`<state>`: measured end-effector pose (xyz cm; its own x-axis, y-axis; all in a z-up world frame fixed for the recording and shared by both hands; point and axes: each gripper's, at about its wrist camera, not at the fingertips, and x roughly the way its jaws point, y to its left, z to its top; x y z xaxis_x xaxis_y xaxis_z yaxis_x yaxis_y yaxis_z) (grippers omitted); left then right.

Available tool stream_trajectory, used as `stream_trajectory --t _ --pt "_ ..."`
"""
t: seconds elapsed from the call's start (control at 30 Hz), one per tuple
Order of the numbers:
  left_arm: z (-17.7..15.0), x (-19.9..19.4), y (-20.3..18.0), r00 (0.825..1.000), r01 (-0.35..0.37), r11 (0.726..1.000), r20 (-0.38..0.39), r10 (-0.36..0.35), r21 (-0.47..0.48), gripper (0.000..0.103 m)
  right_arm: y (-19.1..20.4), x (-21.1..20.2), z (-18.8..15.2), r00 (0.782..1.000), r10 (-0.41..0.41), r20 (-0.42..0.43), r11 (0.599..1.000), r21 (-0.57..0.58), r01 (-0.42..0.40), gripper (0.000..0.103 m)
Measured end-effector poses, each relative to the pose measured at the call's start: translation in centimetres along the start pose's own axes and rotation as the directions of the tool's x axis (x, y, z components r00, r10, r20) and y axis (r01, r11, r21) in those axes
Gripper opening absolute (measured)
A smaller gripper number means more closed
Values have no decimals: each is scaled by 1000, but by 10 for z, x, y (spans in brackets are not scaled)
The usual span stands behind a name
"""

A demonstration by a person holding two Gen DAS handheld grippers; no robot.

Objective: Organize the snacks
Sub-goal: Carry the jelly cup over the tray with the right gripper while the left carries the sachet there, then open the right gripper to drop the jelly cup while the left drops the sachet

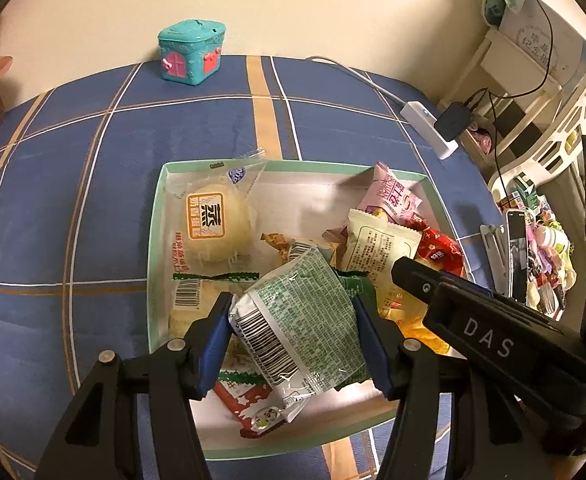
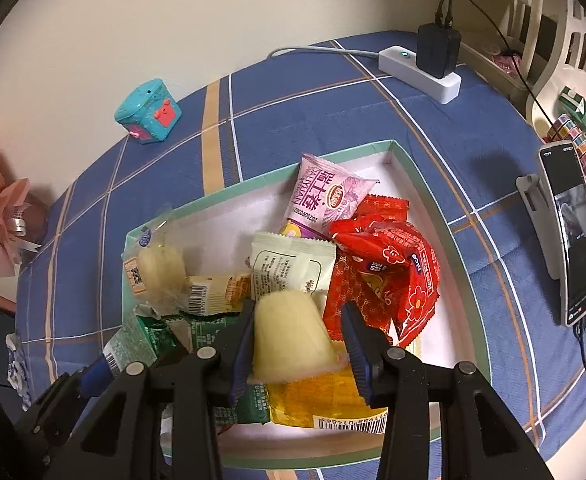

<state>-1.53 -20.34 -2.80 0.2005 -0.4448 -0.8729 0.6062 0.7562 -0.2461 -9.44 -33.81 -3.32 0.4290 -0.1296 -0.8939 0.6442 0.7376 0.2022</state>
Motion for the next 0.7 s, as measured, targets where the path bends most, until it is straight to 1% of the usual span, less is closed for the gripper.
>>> stream_trajectory --t 0.43,0.7 --pt "0 -9 8 1000 13 999 2 -13 -32 62 6 -8 0 1000 3 27 1000 -17 -3 45" --pt "0 -15 32 1000 -26 994 -10 25 -104 62 9 -8 0 1000 -6 21 999 -35 7 45"
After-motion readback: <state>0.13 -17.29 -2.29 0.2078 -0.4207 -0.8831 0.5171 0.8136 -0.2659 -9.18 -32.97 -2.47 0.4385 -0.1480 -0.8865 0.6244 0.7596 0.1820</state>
